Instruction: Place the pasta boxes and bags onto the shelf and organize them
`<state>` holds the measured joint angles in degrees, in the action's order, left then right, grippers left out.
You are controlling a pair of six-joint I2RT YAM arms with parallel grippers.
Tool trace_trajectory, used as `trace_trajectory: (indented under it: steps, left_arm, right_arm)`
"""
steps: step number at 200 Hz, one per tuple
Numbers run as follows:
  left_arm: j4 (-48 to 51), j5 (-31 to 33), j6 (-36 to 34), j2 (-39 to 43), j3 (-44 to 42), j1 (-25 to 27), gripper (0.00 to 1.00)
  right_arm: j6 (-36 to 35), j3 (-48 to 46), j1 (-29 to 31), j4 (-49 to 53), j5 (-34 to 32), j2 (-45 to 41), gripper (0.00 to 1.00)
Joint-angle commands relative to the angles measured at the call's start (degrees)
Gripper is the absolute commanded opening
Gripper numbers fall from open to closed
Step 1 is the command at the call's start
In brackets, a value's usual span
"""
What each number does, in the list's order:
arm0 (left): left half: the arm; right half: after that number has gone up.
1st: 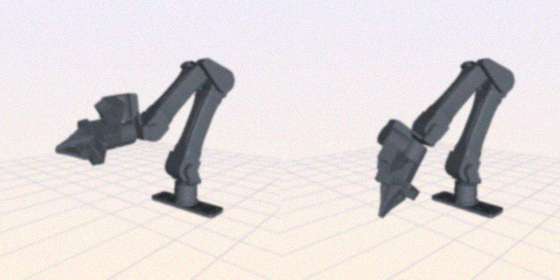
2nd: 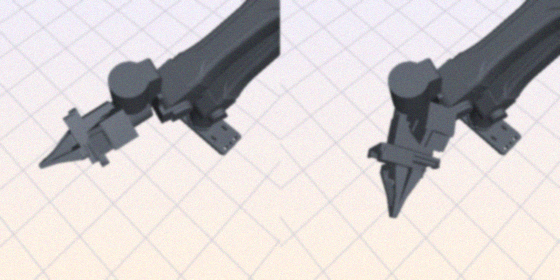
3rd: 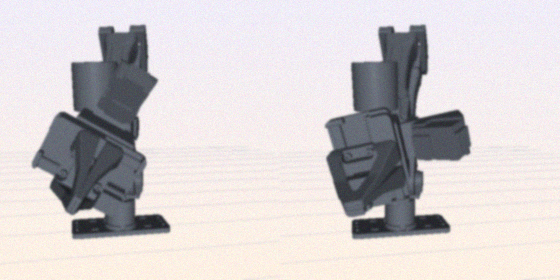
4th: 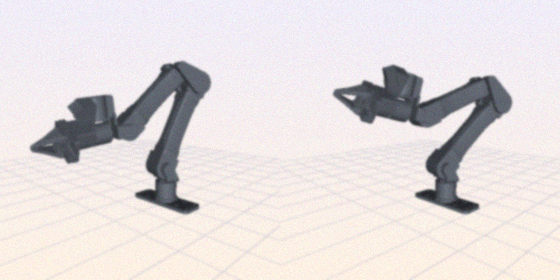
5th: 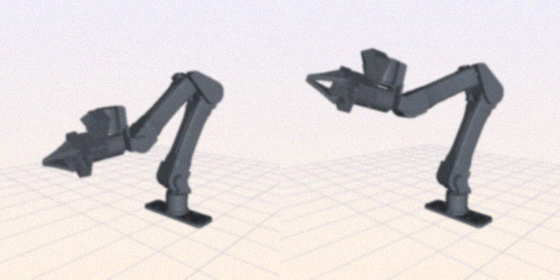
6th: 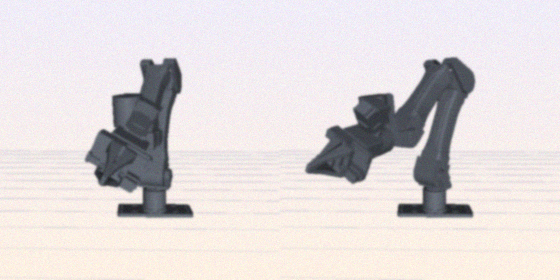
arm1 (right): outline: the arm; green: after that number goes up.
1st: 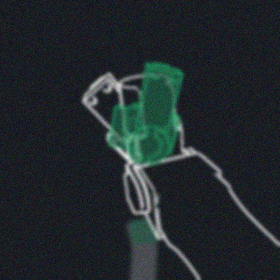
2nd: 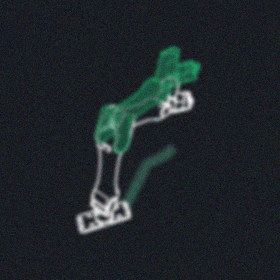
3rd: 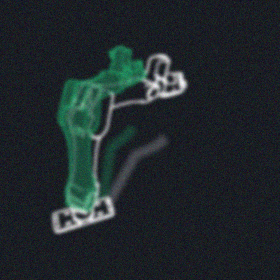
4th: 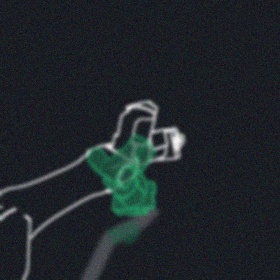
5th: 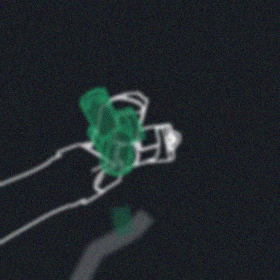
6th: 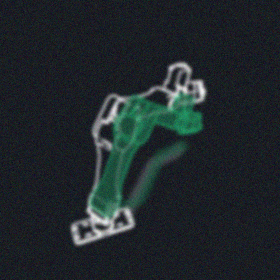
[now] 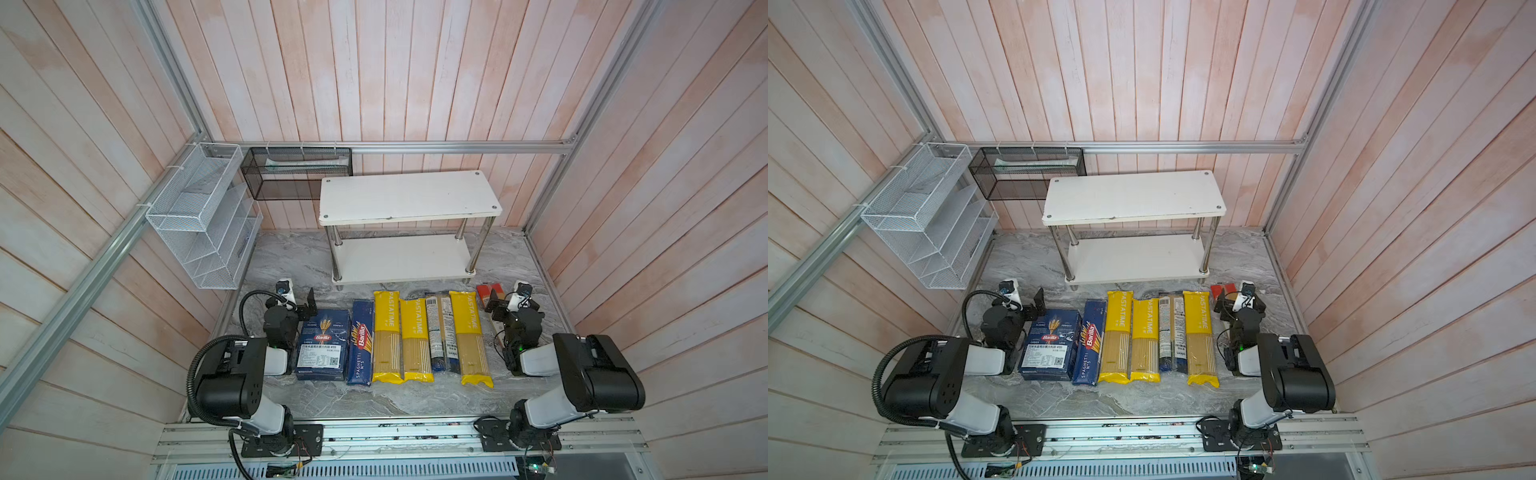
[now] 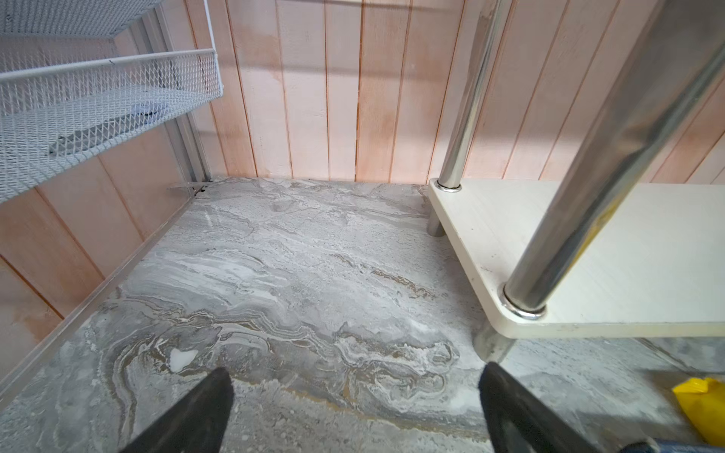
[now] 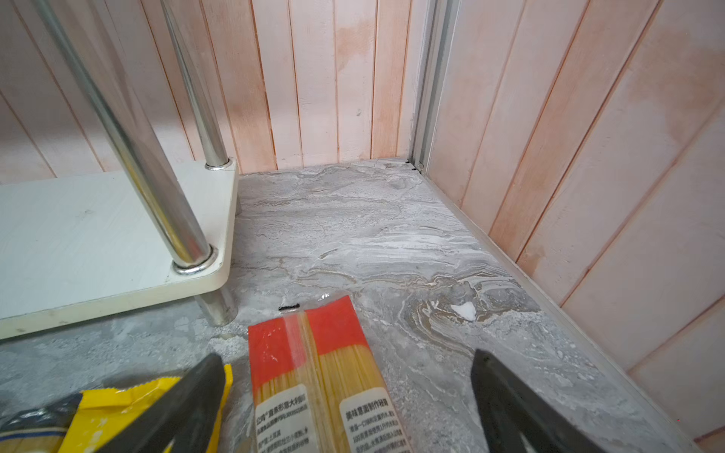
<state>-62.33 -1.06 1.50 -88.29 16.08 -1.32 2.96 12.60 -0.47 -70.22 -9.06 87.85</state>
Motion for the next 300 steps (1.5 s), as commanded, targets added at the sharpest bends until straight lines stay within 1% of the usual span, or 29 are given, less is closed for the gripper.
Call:
trace_trajectory:
  steps: [1,181,232,244,253,266,278,300]
  left_arm:
    - [-0.3,0.5,-0.5,0.0,0.9,-0.1,1.00]
    - [-0.2,0.4,-0.5,-0.1,1.0,-0.1,1.00]
    - [-0.3,0.1,-0.4,0.1,0.7,-0.3,1.00]
    - [-0.6,0.0,-0.4,0.2,0.5,-0.3,1.00]
    - [-0.6,-0.6,-0.4,0.5,0.8,-0.3,1.00]
    - [4.4,-1.9,-1.0,3.4,2.2,-0.2,1.00]
    - [10.1,-1.8,-0.9,7.1,3.5,-0.2,1.00]
    - [16.3,0.1,0.6,16.0,2.9,0.7,1.00]
  right_arm:
    - [-0.2,1.0,-0.2,0.4,0.4,-0.8,0.98]
    - [-0.2,1.1,-0.2,0.4,0.5,-0.8,0.98]
    - [-0.1,1.1,-0.6,0.3,1.4,-0.8,0.98]
    - [0.3,1.5,-0.6,0.2,1.2,-0.9,0.95]
    - [0.5,3.2,-0.6,3.1,0.5,-1.7,0.93]
    - [0.4,8.1,-0.5,14.9,0.9,-3.9,0.88]
    - [-0.5,12.6,-0.5,23.9,2.9,-5.8,0.83]
    - [1.6,15.7,-0.6,31.2,6.3,-9.6,0.81]
